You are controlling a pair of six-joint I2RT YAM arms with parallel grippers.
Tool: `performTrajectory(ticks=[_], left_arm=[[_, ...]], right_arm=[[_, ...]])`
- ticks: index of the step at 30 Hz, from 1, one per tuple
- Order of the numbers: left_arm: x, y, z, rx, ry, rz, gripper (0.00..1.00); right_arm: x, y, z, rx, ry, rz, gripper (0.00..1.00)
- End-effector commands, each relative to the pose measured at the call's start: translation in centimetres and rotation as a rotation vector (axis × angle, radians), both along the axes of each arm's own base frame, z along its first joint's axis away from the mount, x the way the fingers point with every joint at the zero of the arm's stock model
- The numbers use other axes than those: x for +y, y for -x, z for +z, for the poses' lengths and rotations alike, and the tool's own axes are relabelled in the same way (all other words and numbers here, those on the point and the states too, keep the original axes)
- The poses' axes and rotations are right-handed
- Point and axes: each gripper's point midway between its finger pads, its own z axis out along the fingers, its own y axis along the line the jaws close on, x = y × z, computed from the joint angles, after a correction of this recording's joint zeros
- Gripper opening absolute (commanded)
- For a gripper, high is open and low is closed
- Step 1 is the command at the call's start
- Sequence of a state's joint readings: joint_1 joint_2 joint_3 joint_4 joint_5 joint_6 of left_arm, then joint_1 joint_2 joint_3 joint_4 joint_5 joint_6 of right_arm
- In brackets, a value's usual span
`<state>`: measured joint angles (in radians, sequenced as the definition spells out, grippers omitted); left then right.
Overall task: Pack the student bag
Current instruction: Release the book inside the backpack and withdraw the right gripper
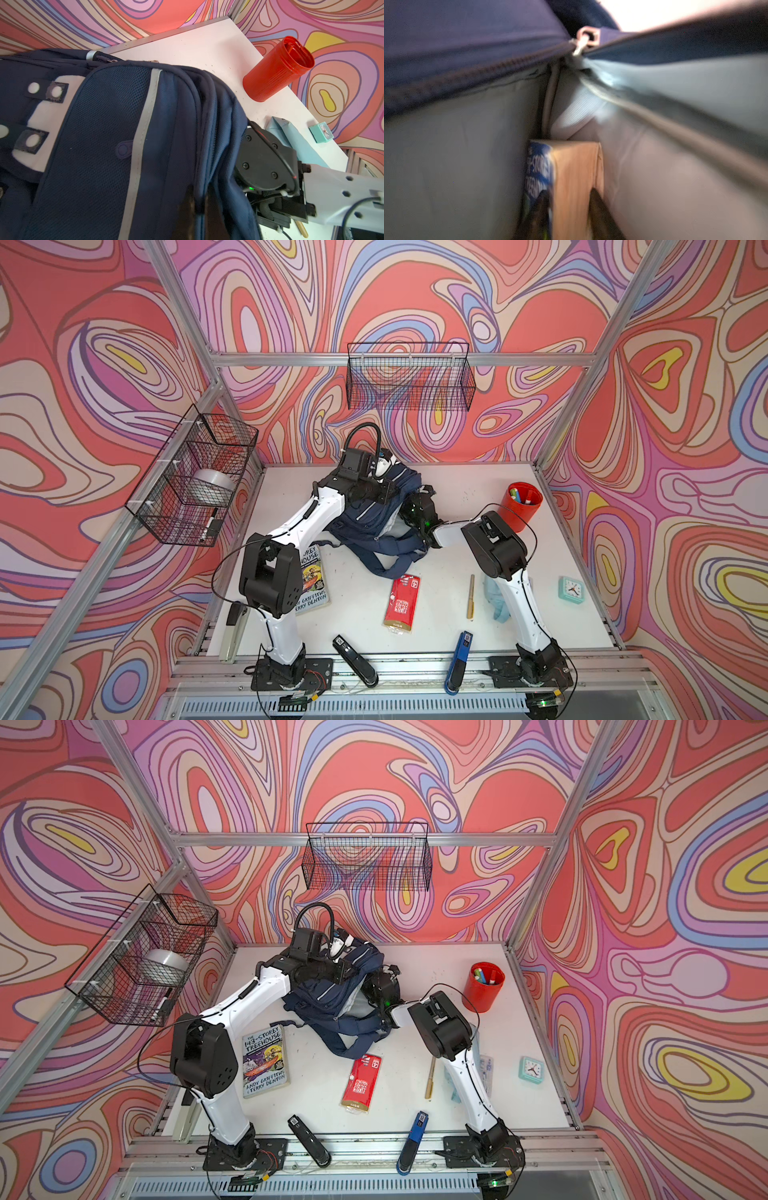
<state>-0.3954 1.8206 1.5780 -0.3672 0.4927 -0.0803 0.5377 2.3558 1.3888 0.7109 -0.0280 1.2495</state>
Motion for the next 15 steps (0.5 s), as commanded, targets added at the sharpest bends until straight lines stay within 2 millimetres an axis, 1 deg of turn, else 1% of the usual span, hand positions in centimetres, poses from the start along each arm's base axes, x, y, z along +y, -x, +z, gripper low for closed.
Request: performTrajectory(ticks=[1,2,3,4,6,8,11,12,13,14,15], left_arm=[[0.4,-0.1,4.6,-0.106,0.054,0.016,0.0],[0.9,-0.5,4.1,-0.087,0.031,0.052,0.0],[1.2,-0.4,3.7,-0.053,0.014,0.067,0.0],[1.3,-0.3,3.5,-0.039,0.013,0.065,0.0],[1.4,-0.4,3.1,-0.033,0.017,0.081,0.0],[1.6,-0.5,2.7,-0.03,0.011,0.088,0.0],[1.9,-0.4,1.7,-0.013,-0.019,0.092,0.0],[1.9,-0.4,1.4,-0.008,-0.025,0.094,0.0],[2.0,-0.5,1.1,-0.001,-0.027,0.094,0.0],[1.9,-0.4,1.0,0.008,-0.024,0.093,0.0],[2.0,-0.5,1.0,0.013,-0.022,0.099,0.12]], right_arm=[[-1.0,2.0,-0.6,0.056,0.1,0.082,0.59],[-1.4,2.3,-0.1,0.059,0.112,0.121,0.6],[-2.0,2.6,0.2,0.072,0.138,0.155,0.61],[-3.1,2.8,0.4,0.085,0.159,0.169,0.61],[-5.8,3.9,1.4,0.087,0.172,0.161,0.63],[-8.0,5.2,2.1,0.123,0.204,0.186,0.65],[-10.1,7.5,3.2,0.152,0.315,0.221,0.68],[-10.6,8.0,3.6,0.156,0.357,0.231,0.8],[-11.1,8.7,4.2,0.169,0.402,0.244,0.83],[-11.5,9.2,5.1,0.161,0.448,0.267,0.83],[-12.1,9.6,5.8,0.157,0.49,0.266,0.84]])
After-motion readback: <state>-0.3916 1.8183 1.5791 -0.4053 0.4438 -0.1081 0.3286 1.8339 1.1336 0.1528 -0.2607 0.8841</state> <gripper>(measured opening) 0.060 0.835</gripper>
